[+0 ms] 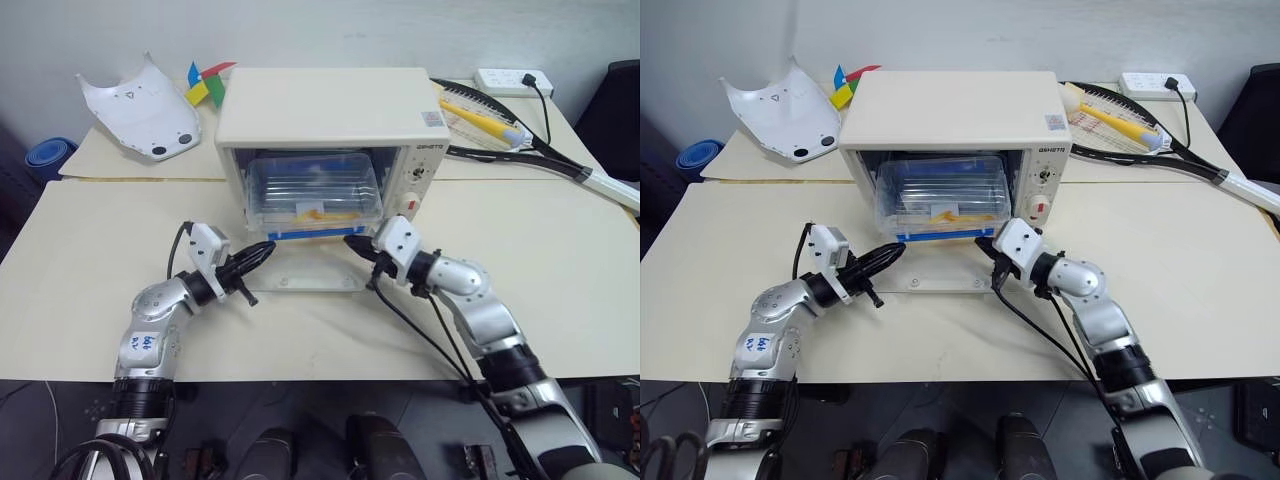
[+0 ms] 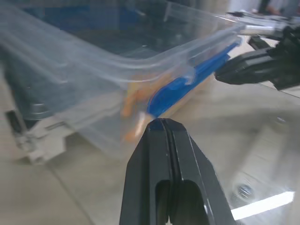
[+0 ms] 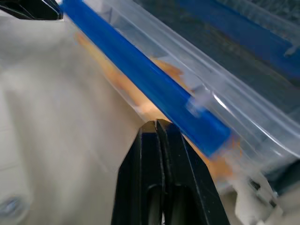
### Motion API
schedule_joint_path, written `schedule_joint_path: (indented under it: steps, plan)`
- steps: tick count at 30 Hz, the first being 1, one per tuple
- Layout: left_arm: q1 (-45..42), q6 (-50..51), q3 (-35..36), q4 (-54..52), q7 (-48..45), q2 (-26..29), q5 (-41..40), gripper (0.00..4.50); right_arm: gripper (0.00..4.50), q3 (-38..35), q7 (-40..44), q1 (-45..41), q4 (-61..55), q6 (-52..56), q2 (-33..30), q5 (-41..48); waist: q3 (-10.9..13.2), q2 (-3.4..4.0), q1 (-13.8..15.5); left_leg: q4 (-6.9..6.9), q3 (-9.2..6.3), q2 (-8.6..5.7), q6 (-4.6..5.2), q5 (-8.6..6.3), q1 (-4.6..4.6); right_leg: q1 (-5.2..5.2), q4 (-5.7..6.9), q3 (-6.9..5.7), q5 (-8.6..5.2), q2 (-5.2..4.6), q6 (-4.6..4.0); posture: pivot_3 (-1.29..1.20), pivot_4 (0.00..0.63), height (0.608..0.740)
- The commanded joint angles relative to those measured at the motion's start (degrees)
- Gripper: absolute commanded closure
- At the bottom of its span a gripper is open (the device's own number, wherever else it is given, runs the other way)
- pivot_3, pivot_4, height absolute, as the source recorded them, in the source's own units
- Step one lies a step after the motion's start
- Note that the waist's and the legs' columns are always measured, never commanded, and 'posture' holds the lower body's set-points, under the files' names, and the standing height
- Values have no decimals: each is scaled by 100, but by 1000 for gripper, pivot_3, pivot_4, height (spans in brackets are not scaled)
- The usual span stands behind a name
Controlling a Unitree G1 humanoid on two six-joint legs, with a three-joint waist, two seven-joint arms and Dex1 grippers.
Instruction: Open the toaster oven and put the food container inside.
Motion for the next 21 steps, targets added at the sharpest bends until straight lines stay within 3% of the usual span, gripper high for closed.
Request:
schedule_joint_path:
  steps: [1, 7, 12, 17, 21]
  plan:
    - [-335, -531, -3, 435, 546, -225, 335, 4500, 4457, -247, -413, -448, 755, -426, 287, -92, 0, 0, -1, 0, 0, 0, 0, 0, 0, 0, 0, 0, 0, 0, 0, 0, 150, 740]
    - [-737, -913, 19, 1008, 806, -474, 403, 4500, 4457, -304, -507, -815, 1341, -704, 563, -108, -1, 0, -15, 4, 0, 0, -1, 0, 0, -1, 5, -1, 0, -1, 0, 0, 150, 740]
    - [-563, -676, 146, 702, 665, -312, 149, 4500, 4457, -286, 317, -261, 336, -187, 326, 367, -1, 0, -20, 6, -2, 0, -1, 0, -2, -2, 7, -1, 0, -1, 0, 0, 150, 740]
    - [221, -152, 492, -96, -424, 694, -467, 3438, 4500, -899, 584, 587, -1164, 432, -633, 674, -1, 1, -33, -4, -2, 1, 1, -1, -6, -7, 1, 1, 0, -2, 0, 0, 150, 740]
    - [907, 222, 918, -450, -1919, 1737, -1280, 2171, 4500, -1364, 1068, 1159, -1077, 308, -1425, 861, 0, 3, -14, -6, -2, 4, 0, -1, -7, -6, -3, 2, -1, -1, -2, 0, 150, 740]
